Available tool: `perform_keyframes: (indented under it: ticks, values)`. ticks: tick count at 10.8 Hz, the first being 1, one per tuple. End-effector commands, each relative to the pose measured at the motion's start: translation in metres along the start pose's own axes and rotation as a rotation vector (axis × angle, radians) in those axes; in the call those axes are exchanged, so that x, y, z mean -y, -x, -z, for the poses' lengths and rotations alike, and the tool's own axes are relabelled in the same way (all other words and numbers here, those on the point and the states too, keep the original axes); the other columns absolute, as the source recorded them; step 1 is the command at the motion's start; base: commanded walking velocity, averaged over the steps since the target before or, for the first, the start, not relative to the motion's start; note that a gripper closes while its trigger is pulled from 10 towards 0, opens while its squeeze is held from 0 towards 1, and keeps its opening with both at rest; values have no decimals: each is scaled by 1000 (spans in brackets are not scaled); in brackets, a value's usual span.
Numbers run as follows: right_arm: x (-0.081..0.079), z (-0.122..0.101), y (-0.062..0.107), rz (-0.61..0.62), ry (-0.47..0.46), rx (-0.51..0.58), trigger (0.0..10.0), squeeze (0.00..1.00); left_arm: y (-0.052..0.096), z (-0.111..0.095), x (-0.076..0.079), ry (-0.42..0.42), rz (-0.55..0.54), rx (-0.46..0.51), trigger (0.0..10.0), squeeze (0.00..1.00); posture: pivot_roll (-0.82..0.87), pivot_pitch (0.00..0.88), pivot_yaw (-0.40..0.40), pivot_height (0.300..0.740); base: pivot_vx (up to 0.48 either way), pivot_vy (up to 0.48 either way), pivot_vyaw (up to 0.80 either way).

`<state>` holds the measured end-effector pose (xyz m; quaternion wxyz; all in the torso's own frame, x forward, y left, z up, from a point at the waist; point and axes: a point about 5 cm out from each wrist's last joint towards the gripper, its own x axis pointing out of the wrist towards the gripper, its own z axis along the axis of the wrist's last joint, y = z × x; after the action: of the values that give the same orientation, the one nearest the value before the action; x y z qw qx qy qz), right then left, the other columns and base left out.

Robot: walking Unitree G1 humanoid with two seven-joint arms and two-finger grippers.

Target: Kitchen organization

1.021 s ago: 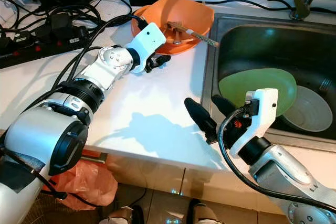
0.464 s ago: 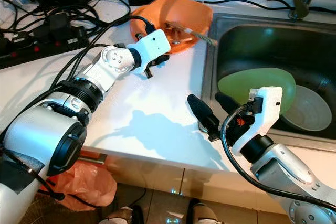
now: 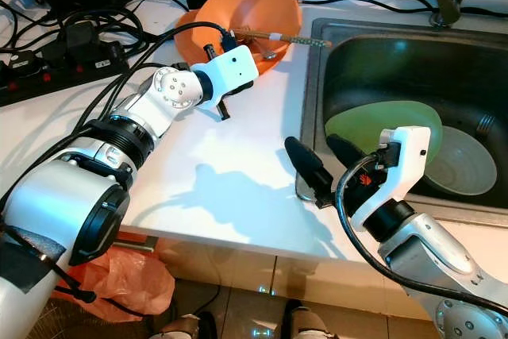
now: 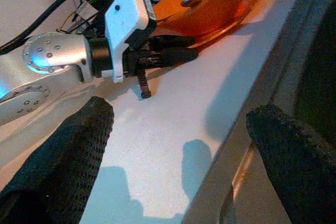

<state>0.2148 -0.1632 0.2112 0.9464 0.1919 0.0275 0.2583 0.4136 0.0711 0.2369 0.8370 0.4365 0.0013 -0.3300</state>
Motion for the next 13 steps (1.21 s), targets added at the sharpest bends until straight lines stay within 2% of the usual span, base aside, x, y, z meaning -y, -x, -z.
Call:
perform_keyframes:
  ticks: [1,9,13]
  values:
    - [3,-2,1,21,-6,15,10000,0,2,23,12,24,59,-97,0,0,-213,184,48,740,0,0,0]
    - [7,-3,-5,14,-7,24,10000,0,10,19,2,53,162,-28,0,0,-185,166,40,740,0,0,0]
    - [8,-3,-9,5,-6,29,10000,0,14,5,-8,50,211,61,0,0,-169,152,37,740,0,0,0]
